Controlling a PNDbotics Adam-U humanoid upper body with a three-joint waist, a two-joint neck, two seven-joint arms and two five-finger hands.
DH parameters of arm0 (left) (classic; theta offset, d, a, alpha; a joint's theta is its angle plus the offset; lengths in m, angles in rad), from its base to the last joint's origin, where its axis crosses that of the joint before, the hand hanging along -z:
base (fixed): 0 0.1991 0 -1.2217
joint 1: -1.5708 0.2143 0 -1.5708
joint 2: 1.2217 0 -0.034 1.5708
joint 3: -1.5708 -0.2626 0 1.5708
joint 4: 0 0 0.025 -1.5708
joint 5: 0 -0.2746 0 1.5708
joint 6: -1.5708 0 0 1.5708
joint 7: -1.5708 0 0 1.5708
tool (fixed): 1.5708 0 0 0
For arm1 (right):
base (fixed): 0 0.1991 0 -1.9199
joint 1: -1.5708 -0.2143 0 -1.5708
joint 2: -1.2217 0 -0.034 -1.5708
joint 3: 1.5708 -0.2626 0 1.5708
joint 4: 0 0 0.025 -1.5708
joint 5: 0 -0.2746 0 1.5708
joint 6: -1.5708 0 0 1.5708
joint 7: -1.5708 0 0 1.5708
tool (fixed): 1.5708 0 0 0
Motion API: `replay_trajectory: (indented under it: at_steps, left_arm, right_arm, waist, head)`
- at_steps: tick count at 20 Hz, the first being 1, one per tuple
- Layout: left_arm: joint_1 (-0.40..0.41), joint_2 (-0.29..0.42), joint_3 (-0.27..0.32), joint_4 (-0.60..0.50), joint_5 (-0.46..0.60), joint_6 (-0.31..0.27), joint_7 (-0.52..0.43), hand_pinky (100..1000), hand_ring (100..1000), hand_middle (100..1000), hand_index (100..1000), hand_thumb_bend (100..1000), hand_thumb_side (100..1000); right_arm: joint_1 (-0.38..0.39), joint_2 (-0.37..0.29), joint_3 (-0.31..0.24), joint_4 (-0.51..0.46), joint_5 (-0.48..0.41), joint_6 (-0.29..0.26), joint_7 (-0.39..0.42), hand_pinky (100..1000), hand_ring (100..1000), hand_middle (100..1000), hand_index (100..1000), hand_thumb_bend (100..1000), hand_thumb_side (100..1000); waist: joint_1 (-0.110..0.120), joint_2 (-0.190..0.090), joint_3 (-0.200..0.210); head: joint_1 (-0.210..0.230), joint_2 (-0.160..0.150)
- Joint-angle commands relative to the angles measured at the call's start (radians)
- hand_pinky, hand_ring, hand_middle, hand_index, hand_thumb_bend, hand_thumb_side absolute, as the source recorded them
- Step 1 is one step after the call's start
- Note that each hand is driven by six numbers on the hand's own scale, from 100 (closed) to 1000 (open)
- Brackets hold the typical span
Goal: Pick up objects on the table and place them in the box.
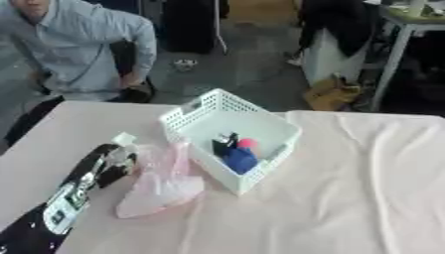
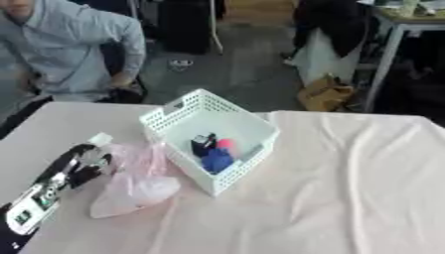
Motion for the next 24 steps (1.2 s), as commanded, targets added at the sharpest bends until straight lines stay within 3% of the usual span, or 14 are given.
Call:
replay_trajectory:
  at_steps: [1,12,24]
  left_arm:
    - [-0.02,0.019,0.015,-0.001,-0.016,0.018,0.016,1000,1000,1000,1000,423,828]
    - [-0.03,0.006,0.021,-0.003,-0.065,0.121,0.116,1000,1000,1000,1000,420,821]
    - [-0.051,-0.01,0.021,0.055,-0.084,0.119,0.078,1000,1000,1000,1000,421,833]
  right_arm:
    - [-0.016,-0.008,0.004,-0.015,-0.008,-0.002,0.006,804,840,743,704,100,985]
    - [-0.013,-0.005,0.005,-0.015,-0.016,-0.002,0.014,803,840,742,703,100,982]
    - [-0.012,0.0,0.008,-0.015,-0.024,-0.001,0.023,802,839,738,701,100,983]
  waist:
    - [-0.002,-0.004,0.001]
    - [-0.002,-0.003,0.0]
    - [-0.002,-0.002,-0.001]
  head:
    - [0.006,-0.006]
    - [0.019,-0.011]
    - [0.026,-0.018]
